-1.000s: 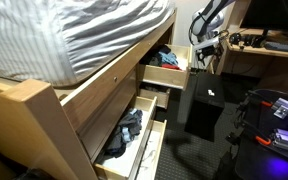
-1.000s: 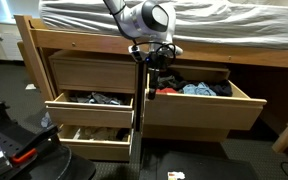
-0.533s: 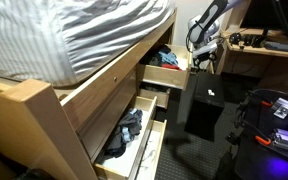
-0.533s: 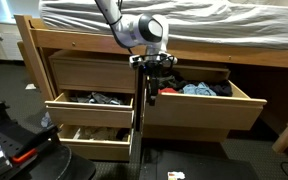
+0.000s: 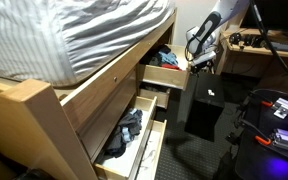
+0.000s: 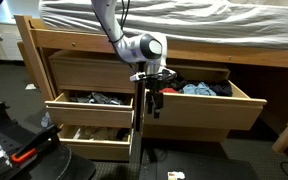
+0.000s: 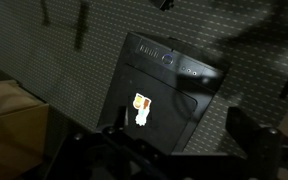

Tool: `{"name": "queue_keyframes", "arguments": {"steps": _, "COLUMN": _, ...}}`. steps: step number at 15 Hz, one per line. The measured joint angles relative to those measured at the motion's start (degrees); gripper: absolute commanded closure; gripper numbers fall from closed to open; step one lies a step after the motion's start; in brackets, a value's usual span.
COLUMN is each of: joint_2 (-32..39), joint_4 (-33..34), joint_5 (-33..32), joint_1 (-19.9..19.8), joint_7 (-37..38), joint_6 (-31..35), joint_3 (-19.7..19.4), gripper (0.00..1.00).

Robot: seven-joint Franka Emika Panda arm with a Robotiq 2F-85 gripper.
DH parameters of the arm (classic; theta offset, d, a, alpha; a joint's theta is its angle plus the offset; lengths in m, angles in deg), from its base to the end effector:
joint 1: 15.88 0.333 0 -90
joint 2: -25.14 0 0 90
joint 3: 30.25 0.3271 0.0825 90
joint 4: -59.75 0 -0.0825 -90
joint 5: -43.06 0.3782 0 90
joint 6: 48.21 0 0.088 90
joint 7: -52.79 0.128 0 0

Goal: Close the top right drawer

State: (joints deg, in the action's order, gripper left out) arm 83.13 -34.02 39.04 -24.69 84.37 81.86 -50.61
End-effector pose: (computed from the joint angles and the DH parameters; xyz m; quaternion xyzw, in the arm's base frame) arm 0.5465 -0.3029 0.0241 0.8738 -0.4208 -0.1576 0.1860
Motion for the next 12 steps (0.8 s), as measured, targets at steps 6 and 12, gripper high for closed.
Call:
{"name": "queue_keyframes", "arguments": {"steps": 6, "joint_2": -0.13, "joint_4": -0.48, "joint_5": 12.17, "joint_1": -3.07, "joint_7": -0.09, "joint_6": 5.54, "joint_3": 3.0, "gripper": 0.0}}
{"name": "queue_keyframes", "arguments": {"steps": 12, "joint_2": 0.68, "joint_4": 0.2, "joint_5": 19.09, "joint_1": -4.64, "joint_7": 0.04, "joint_6": 14.22, "joint_3": 6.57, "gripper": 0.0}}
